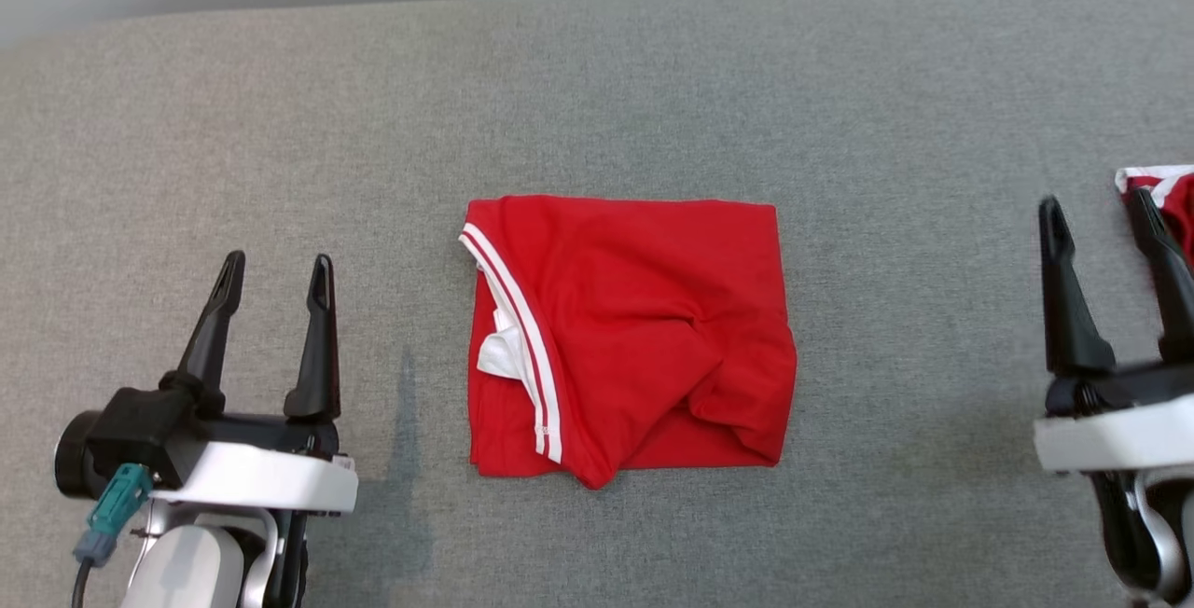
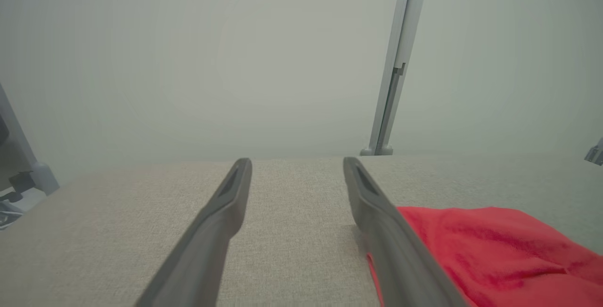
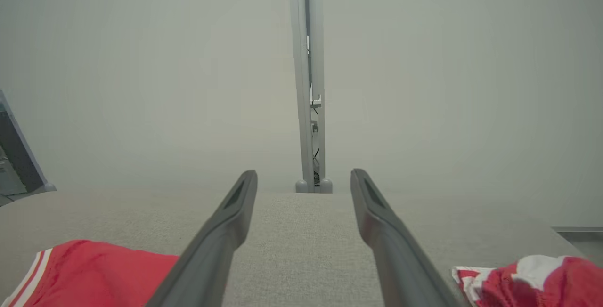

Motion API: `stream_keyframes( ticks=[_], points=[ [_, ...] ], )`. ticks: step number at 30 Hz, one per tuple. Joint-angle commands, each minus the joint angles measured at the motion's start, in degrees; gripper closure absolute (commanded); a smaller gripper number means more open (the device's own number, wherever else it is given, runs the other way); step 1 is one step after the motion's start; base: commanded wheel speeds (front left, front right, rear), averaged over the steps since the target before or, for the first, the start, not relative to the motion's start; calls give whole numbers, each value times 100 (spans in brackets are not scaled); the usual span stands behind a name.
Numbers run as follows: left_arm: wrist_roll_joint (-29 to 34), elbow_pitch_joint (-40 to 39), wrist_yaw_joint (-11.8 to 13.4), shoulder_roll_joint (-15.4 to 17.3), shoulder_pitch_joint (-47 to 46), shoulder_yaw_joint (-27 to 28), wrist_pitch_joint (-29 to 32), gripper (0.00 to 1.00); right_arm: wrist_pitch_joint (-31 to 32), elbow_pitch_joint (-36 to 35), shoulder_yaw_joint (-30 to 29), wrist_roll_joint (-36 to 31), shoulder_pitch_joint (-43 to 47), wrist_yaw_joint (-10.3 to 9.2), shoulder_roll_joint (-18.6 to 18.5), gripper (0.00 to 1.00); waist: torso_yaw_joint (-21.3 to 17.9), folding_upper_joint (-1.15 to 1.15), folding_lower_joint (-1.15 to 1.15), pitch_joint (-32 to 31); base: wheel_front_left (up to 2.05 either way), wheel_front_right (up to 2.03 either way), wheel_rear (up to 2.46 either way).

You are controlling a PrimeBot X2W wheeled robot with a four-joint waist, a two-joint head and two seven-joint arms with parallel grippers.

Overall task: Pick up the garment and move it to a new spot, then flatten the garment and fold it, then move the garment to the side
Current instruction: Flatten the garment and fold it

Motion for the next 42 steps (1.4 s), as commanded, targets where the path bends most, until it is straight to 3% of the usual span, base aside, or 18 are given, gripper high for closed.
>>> stream_keyframes(
  ticks=[1, 17, 18, 19, 24, 29, 36, 42],
  points=[
    [71, -64, 66, 62, 128, 3, 44, 0, 56, -24, -197, -85, 287, -1, -28, 0, -43, 0, 0, -113, 0, 0, 0],
    [35, -330, 207, 154, 347, -17, 228, 0, 206, -161, -417, 7, 618, -1, 100, 0, -32, 0, 0, -149, 0, 0, 0],
    [32, -334, 208, 154, 332, -23, 228, 0, 210, -158, -397, 26, 592, -1, 93, 57, -25, 0, 0, -137, 0, 0, 0],
    [29, -336, 210, 154, 315, -27, 227, 0, 246, -137, -344, 39, 570, -1, 64, 100, -18, 0, 0, -124, 0, 0, 0],
    [11, -336, 179, 145, 171, -63, 204, 0, 307, -54, 40, 69, 375, -1, -65, 100, 62, 0, 0, 10, 0, 0, 0],
    [-7, -267, 112, 108, 19, -135, 150, 0, 308, 233, 793, 192, 79, -1, -87, 100, 208, 0, 0, 166, 0, 0, 0],
    [-40, -112, 53, 29, -147, -204, 66, 0, 169, 938, 1984, 446, -397, -1, -72, 100, 399, 0, 0, 328, 0, 0, 0],
    [-69, -15, 14, -22, -219, -245, 9, 0, 13, 1504, 2550, 688, -754, -1, -120, 100, 505, 0, 0, 409, 0, 0, 0]
  ],
)
